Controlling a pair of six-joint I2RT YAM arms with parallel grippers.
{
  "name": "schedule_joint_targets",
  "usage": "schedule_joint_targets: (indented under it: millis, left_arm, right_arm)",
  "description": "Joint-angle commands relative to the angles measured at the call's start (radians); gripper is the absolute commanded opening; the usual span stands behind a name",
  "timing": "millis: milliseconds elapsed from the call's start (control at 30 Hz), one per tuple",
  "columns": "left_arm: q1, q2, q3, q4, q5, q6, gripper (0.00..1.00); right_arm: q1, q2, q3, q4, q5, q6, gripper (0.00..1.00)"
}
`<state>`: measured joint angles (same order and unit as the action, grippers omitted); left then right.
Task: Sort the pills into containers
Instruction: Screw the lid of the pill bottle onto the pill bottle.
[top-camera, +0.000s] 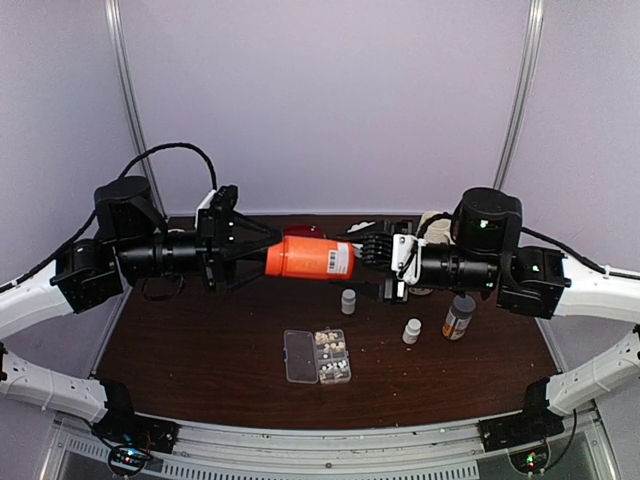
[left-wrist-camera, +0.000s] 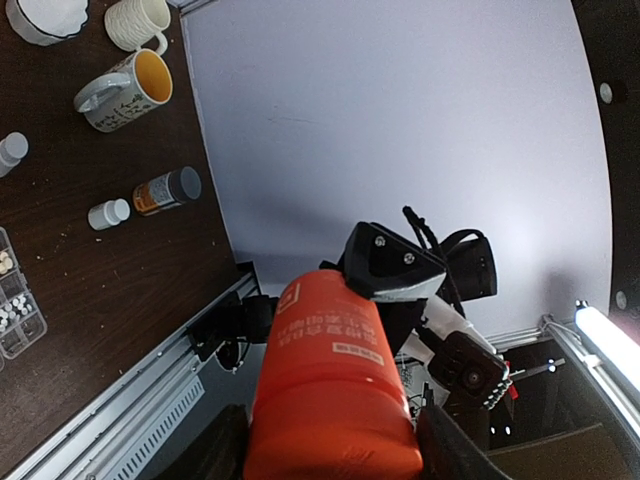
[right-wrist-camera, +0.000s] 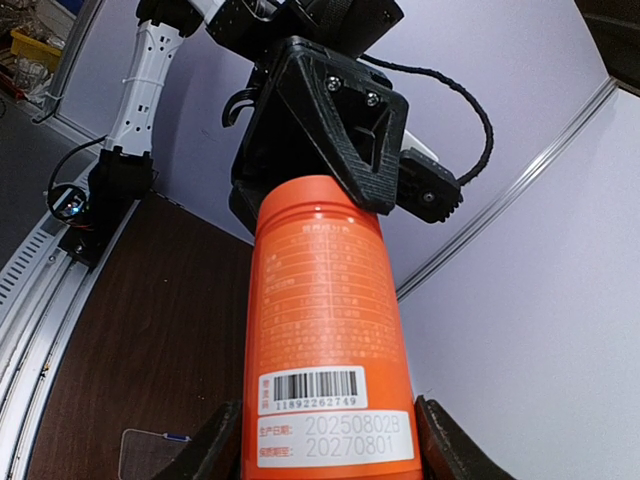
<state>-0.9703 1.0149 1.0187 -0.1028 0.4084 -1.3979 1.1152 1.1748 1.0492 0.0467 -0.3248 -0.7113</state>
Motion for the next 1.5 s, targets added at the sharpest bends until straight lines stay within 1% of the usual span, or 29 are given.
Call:
schedule_joint_targets:
  millis: [0,33,133,200,233,267,367,433,467,533,600,700,767,800,867,900,967,1033,1100,1200,1300,1367,1400,1467]
  left_arm:
    - [-0.003,-0.02,-0.004,0.063,0.022,0.03,0.5]
    - [-0.003,-0.021,-0.001,0.055,0.02,0.042,0.47]
    - [-0.003,-0.021,0.012,0.03,0.019,0.067,0.45]
    - [-0.003,-0.018,0.017,0.033,0.026,0.088,0.36]
    - [-0.003,-0.015,0.022,0.03,0.029,0.104,0.34]
    - [-0.003,-0.012,0.029,0.019,0.029,0.122,0.33]
    - [-0.004,0.007,0.059,0.004,0.043,0.203,0.28]
    - [-0.004,0.023,0.086,0.014,0.066,0.276,0.17]
    - [-0.004,0.03,0.096,0.02,0.077,0.315,0.13]
    - [-0.004,0.042,0.117,0.033,0.107,0.405,0.1]
    - [-0.003,0.048,0.14,0.031,0.128,0.543,0.1]
    - [-0.004,0.035,0.137,0.021,0.151,0.863,0.13]
    - [-0.005,0.025,0.126,-0.008,0.116,1.04,0.13]
    - [-0.004,0.029,0.124,-0.009,0.134,1.113,0.11]
    - [-0.005,0.05,0.139,-0.025,0.222,1.267,0.04]
    - [-0.004,0.063,0.159,-0.053,0.238,1.321,0.0]
    - [-0.004,0.096,0.213,-0.129,0.249,1.425,0.0]
    - [-0.004,0.127,0.264,-0.216,0.303,1.556,0.0]
    - [-0.005,0.138,0.292,-0.27,0.343,1.655,0.0]
    - [-0.004,0.134,0.291,-0.289,0.312,1.735,0.0]
    - [-0.004,0.135,0.304,-0.345,0.279,1.834,0.0]
    - [-0.005,0.134,0.303,-0.387,0.267,1.955,0.0]
    - [-0.005,0.131,0.298,-0.406,0.264,1.99,0.0]
    - [-0.005,0.123,0.291,-0.447,0.261,2.134,0.0]
  right_arm:
    - [0.005,0.004,0.044,-0.004,0.029,0.012,0.0]
    - [0.005,0.007,0.051,-0.014,0.028,0.016,0.0]
    - [0.005,0.016,0.069,-0.039,0.027,0.03,0.0]
    - [0.005,0.022,0.081,-0.04,0.019,0.044,0.0]
    - [0.005,0.025,0.086,-0.062,0.012,0.055,0.0]
    - [0.005,0.028,0.094,-0.073,0.005,0.066,0.0]
    - [0.001,0.046,0.131,-0.124,-0.021,0.115,0.0]
    - [-0.007,0.058,0.157,-0.143,-0.058,0.178,0.0]
    - [-0.011,0.064,0.165,-0.142,-0.078,0.217,0.0]
    - [-0.026,0.073,0.177,-0.136,-0.134,0.293,0.0]
    - [-0.035,0.08,0.184,-0.119,-0.185,0.373,0.0]
    - [-0.045,0.094,0.2,-0.112,-0.253,0.479,0.0]
    - [-0.049,0.1,0.205,-0.104,-0.286,0.532,0.0]
    - [-0.05,0.099,0.204,-0.098,-0.299,0.554,0.0]
    - [-0.053,0.095,0.198,-0.083,-0.319,0.587,0.0]
    - [-0.055,0.09,0.192,-0.075,-0.325,0.6,0.0]
    - [-0.057,0.08,0.176,-0.054,-0.333,0.621,0.0]
    - [-0.062,0.07,0.163,-0.028,-0.344,0.643,0.0]
    - [-0.067,0.068,0.156,-0.004,-0.361,0.667,0.0]
    - [-0.071,0.069,0.156,0.015,-0.385,0.7,0.0]
    - [-0.077,0.074,0.155,0.033,-0.413,0.749,0.0]
    - [-0.08,0.078,0.151,0.045,-0.43,0.778,0.0]
    - [-0.081,0.079,0.149,0.055,-0.441,0.789,0.0]
    - [-0.084,0.081,0.138,0.081,-0.463,0.818,0.0]
